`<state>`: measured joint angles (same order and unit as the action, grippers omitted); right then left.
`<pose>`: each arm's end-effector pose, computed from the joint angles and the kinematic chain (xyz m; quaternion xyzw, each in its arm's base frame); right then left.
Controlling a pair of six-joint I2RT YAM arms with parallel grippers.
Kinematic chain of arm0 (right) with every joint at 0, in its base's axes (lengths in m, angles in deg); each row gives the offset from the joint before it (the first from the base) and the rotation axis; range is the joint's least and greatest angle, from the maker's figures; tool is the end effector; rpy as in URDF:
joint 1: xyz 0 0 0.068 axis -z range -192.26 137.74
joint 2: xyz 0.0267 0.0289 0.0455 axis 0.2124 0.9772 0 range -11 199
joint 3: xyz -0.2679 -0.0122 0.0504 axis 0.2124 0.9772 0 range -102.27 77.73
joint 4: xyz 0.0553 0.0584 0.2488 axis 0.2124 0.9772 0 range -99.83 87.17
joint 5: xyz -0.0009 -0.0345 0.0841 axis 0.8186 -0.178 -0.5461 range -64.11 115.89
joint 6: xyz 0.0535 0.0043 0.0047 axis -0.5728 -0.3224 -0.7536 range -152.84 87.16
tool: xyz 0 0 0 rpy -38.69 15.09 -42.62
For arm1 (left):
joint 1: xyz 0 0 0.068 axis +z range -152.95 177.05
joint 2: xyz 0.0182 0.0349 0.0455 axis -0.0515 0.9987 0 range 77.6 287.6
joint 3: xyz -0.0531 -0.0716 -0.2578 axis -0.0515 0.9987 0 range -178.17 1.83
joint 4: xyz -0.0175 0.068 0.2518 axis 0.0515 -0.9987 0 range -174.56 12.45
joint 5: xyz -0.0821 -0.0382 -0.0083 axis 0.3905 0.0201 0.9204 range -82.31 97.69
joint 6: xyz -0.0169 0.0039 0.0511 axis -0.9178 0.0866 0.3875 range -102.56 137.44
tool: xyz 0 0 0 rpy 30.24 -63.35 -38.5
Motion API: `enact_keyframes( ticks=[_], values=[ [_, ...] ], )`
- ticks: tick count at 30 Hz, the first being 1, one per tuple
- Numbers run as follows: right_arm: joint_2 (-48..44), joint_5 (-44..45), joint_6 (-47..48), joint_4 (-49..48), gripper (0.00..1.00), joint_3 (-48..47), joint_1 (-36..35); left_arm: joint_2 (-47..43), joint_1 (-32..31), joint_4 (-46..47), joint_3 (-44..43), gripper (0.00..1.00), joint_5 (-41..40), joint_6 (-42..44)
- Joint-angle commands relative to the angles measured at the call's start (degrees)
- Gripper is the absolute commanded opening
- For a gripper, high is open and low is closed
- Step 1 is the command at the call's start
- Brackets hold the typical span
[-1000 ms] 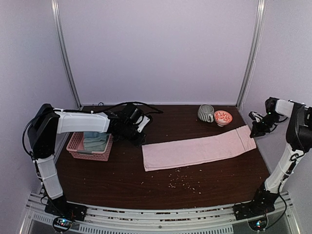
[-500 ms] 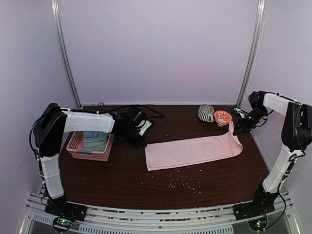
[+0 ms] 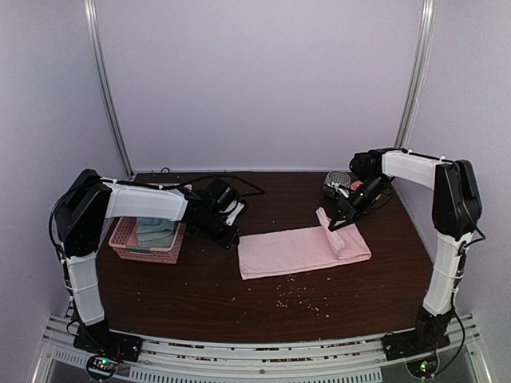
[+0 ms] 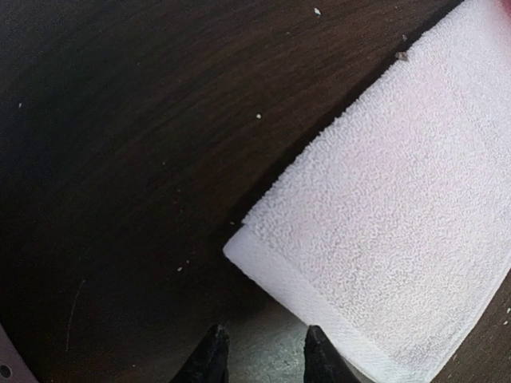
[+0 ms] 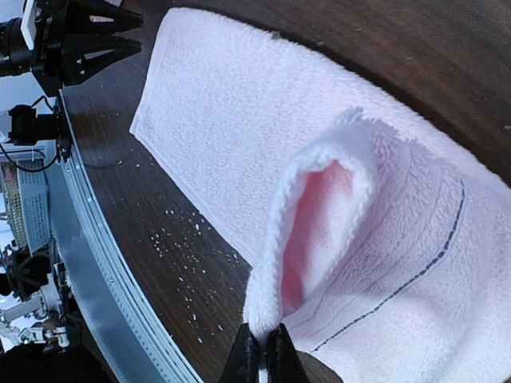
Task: Roll the towels
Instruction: Fold the towel at the center of the board.
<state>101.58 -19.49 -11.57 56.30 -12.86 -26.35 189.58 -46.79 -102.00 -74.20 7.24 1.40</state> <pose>0.3569 0.1157 0.2224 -0.2862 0.8770 0.3840 0.0393 0.2934 -0.2813 0.1676 0.2313 0.9387 -0.1243 0.2232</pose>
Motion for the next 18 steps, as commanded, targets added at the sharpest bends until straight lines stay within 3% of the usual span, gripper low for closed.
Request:
enact_keyframes(
  ticks=[1,7,14,18],
  values=[
    [1.9,-5.0,0.5,0.6,0.00,-2.5,-3.1,0.0,0.0,4.6,2.5,0.32,2.9,-4.6],
    [4.6,-8.2,-2.1,-2.6,0.00,-4.4,-8.2,-1.3,-0.1,8.1,5.9,0.24,5.5,-8.0],
    [4.2,-6.8,-19.3,-20.1,0.00,-1.7,-14.3,-3.4,-0.2,10.7,10.0,0.24,4.8,-11.2],
    [7.1,-7.5,-22.7,-21.0,0.00,-5.1,-17.6,-4.3,-0.1,12.9,12.4,0.24,5.5,-12.7]
  ],
)
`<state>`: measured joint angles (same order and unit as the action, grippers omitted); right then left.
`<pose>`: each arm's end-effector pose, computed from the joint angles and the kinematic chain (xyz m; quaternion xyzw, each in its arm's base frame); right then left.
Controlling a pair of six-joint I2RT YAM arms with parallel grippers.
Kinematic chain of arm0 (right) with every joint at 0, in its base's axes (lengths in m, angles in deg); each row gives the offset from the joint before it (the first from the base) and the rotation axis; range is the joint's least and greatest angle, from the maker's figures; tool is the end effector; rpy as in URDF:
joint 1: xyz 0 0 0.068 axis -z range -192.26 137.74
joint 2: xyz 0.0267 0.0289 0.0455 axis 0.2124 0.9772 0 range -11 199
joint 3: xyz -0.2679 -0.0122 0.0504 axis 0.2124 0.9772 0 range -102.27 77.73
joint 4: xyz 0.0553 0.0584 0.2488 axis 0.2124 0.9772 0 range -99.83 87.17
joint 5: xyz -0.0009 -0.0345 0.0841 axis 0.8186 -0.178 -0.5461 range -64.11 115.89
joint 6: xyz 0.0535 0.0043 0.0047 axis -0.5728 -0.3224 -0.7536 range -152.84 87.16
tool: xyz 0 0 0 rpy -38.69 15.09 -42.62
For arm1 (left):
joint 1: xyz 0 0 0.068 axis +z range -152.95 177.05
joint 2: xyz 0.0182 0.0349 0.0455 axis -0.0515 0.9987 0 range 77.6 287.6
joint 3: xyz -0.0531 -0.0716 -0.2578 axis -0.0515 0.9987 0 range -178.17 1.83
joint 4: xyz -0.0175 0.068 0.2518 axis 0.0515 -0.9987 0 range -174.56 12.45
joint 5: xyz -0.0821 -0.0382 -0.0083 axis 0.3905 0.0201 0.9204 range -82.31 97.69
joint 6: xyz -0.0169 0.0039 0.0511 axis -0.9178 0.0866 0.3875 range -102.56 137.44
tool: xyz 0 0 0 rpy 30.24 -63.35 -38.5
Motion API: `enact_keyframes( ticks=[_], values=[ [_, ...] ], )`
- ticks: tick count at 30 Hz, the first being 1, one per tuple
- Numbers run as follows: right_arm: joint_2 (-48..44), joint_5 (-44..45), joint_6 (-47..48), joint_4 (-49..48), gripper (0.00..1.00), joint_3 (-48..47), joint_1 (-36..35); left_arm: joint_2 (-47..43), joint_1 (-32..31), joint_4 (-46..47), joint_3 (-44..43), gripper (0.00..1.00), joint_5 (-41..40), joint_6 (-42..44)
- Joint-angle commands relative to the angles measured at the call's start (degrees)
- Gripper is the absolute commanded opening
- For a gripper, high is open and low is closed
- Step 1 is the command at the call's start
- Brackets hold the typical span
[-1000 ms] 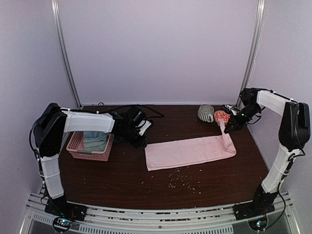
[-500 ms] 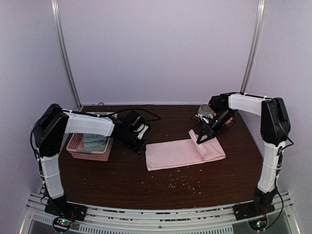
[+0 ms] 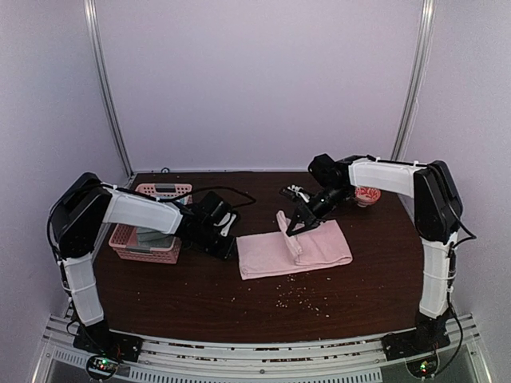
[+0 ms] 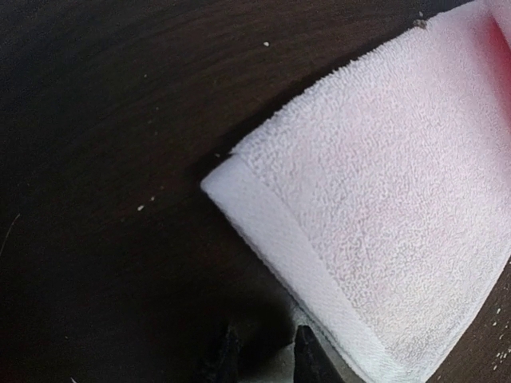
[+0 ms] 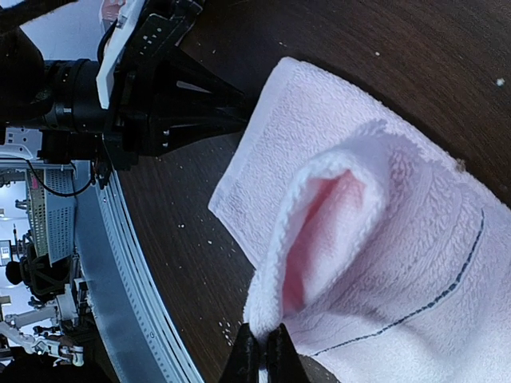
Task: Roll the towels
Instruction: Fold the towel at the center of the board.
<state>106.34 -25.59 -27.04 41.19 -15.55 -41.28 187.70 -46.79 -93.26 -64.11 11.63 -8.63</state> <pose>0.3487 0.2253 0.2101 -0.3211 0.8353 0.4454 0.0279 0.2747 -0.2671 0.1389 0.1579 0.9521 -0.1761 0.1939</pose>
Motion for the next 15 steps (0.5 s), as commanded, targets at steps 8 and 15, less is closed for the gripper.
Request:
enact_keyframes(
  ticks=[8,15],
  values=[
    [5.8,-2.5,-14.6,-10.8,0.00,-3.2,-6.3,-4.5,-0.1,9.1,5.9,0.24,3.2,-4.7],
    [8.0,-4.0,-19.3,-13.7,0.00,-5.0,-8.0,-4.3,-0.2,9.7,6.6,0.24,3.3,-4.4]
  ],
)
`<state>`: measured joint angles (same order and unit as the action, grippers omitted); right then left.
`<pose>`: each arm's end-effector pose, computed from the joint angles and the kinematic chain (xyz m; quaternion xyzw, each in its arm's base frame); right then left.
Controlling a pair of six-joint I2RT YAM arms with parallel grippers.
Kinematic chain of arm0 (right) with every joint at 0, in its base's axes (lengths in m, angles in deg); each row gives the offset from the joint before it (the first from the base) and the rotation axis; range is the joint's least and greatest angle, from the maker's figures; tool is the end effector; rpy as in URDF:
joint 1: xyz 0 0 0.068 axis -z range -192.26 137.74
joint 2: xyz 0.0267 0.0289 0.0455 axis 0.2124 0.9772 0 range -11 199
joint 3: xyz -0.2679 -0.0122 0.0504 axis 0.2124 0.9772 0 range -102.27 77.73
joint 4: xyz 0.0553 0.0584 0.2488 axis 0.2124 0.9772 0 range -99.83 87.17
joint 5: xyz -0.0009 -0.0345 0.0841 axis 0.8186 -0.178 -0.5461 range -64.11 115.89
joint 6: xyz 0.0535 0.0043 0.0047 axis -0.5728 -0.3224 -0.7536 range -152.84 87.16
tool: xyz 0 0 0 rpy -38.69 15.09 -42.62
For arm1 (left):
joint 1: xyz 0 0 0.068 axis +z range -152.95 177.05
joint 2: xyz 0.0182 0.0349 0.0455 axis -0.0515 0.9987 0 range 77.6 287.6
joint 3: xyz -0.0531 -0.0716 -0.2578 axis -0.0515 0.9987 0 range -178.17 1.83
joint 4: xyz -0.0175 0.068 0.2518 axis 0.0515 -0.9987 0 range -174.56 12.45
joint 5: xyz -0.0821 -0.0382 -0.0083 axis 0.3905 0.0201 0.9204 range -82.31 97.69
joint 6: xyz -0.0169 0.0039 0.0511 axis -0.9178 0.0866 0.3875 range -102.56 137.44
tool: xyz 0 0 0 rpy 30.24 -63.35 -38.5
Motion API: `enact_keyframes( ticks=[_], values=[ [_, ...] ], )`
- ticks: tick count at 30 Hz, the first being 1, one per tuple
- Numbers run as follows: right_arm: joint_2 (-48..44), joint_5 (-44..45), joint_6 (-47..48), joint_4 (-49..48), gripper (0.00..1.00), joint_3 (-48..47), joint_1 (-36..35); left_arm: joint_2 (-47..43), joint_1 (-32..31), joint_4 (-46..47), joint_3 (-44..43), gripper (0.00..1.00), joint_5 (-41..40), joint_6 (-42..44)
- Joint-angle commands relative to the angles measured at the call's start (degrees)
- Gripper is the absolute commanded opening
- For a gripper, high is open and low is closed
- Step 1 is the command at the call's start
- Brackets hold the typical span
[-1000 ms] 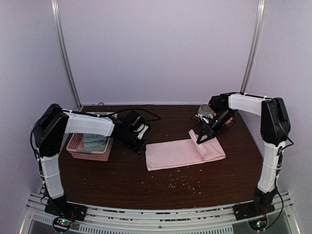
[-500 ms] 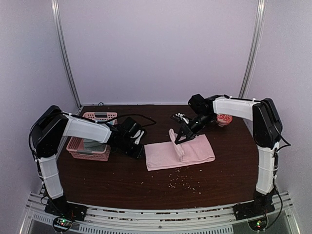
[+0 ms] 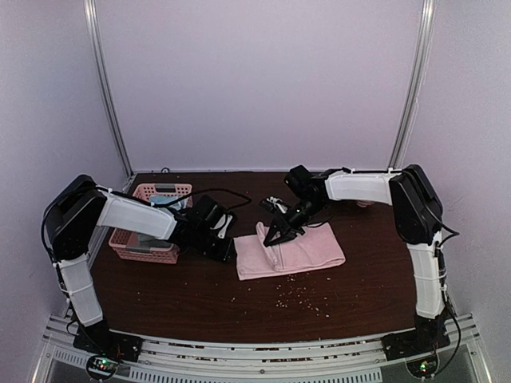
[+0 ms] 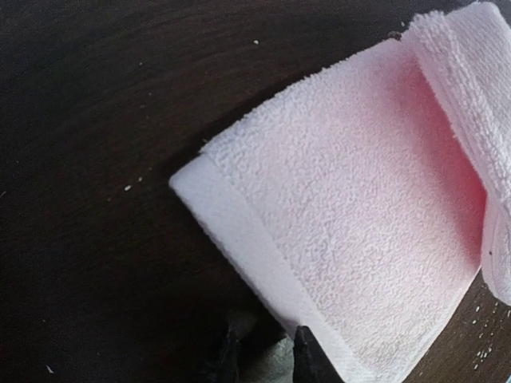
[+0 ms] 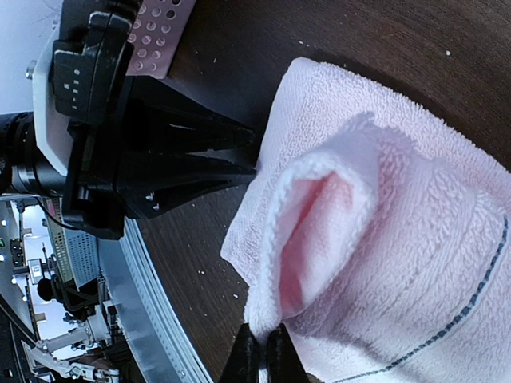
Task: Roll the towels
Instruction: Fold the towel at the center of the board.
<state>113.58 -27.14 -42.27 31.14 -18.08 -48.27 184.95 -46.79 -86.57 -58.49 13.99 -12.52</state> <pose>0.3445 0.2855 0.1762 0.2790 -0.8392 -0.4662 0.0245 0.2647 -0.2595 0.1362 0.1314 0.9460 -0.2171 0.2016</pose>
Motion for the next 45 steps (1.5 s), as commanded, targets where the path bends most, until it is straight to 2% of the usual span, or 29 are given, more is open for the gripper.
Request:
enact_keyframes(
  ticks=[1,9,23,45],
  values=[
    [1.1,-2.8,-4.9,-4.2,0.00,-2.6,-1.1,-1.6,-0.2,3.4,1.2,0.24,1.1,-0.5],
    [2.2,-6.3,-11.3,-8.0,0.00,-3.0,-2.5,-1.4,-0.2,4.5,2.4,0.24,1.1,-0.9],
    [2.6,-4.1,-16.1,-10.4,0.00,-3.0,-4.0,-2.0,-0.1,5.2,3.5,0.24,0.7,-1.0],
    [7.7,-7.7,-28.6,-20.8,0.00,-3.8,-5.9,-1.2,-0.2,5.7,4.3,0.23,0.5,-0.7]
  ],
)
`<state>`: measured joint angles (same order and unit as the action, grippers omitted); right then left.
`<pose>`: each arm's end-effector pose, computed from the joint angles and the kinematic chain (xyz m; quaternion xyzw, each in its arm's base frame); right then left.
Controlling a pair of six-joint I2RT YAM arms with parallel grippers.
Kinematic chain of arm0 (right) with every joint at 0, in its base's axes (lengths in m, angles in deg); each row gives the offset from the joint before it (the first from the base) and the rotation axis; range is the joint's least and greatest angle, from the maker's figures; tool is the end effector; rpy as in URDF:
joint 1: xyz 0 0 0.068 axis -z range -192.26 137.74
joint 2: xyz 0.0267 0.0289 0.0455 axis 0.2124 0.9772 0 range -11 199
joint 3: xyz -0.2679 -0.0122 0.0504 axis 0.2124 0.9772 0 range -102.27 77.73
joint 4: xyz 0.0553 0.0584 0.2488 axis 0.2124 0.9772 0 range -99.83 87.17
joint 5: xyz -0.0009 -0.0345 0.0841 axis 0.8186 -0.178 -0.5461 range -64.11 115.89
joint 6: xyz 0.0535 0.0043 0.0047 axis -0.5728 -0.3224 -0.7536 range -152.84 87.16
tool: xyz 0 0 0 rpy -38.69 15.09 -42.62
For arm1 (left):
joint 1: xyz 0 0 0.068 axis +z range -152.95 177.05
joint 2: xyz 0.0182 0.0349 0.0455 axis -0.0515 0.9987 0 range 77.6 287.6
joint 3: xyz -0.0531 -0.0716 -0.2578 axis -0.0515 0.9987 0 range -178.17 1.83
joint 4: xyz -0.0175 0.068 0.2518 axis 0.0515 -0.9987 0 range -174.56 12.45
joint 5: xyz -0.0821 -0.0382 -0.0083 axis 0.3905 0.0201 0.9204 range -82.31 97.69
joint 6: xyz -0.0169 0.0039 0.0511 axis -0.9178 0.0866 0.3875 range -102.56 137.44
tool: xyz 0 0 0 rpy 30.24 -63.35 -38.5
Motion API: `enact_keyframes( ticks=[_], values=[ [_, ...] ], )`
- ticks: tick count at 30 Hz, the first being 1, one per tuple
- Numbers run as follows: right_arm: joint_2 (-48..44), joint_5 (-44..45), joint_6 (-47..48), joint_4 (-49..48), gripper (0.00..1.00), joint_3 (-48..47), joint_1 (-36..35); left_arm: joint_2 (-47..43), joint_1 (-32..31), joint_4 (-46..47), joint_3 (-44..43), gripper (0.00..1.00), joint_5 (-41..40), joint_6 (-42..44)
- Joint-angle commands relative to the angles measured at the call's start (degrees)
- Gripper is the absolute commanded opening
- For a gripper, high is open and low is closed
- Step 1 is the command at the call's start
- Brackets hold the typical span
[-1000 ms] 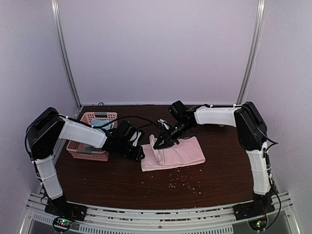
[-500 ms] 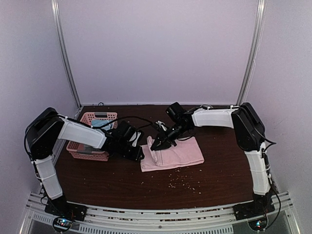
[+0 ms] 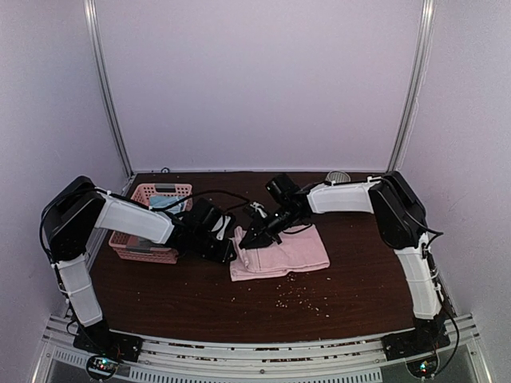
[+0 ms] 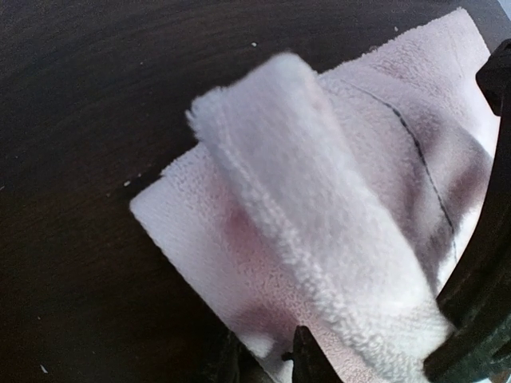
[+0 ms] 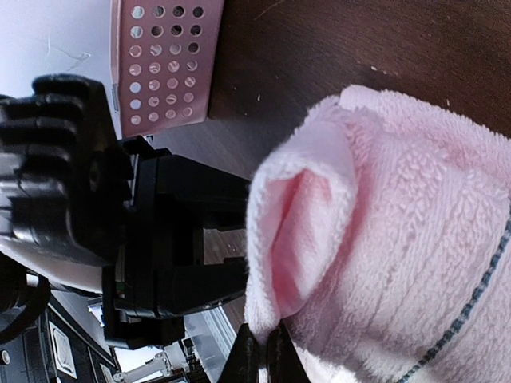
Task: Roll the towels
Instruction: Fold the towel at the center of the board.
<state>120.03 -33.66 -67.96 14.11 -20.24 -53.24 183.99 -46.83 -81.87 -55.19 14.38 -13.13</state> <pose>0.3434 0.3389 0.1522 0.1834 -0.8239 -0.5269 0.0993 0.2597 -0.2554 0.1316 0.1280 0.9401 -0.2324 0.2141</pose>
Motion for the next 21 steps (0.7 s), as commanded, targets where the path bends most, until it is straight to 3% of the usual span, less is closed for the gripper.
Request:
enact_keyframes(
  ticks=[1,7,15,21],
  values=[
    [1.5,-1.3,-3.1,-4.0,0.00,-1.5,-0.9,-0.2,-0.1,1.0,1.0,0.23,0.1,0.0],
    [3.0,-1.0,-3.1,-4.4,0.00,-0.8,-1.0,-1.3,-0.1,0.1,0.9,0.23,-1.2,0.1],
    [4.3,-0.6,-1.3,-3.5,0.00,-1.0,-1.0,-11.4,-0.1,-4.6,2.4,0.27,-10.2,-0.2],
    [4.4,-2.3,-1.0,-3.8,0.22,-1.8,-1.0,-15.0,-0.1,-5.9,2.5,0.28,-12.9,-0.5]
  ],
)
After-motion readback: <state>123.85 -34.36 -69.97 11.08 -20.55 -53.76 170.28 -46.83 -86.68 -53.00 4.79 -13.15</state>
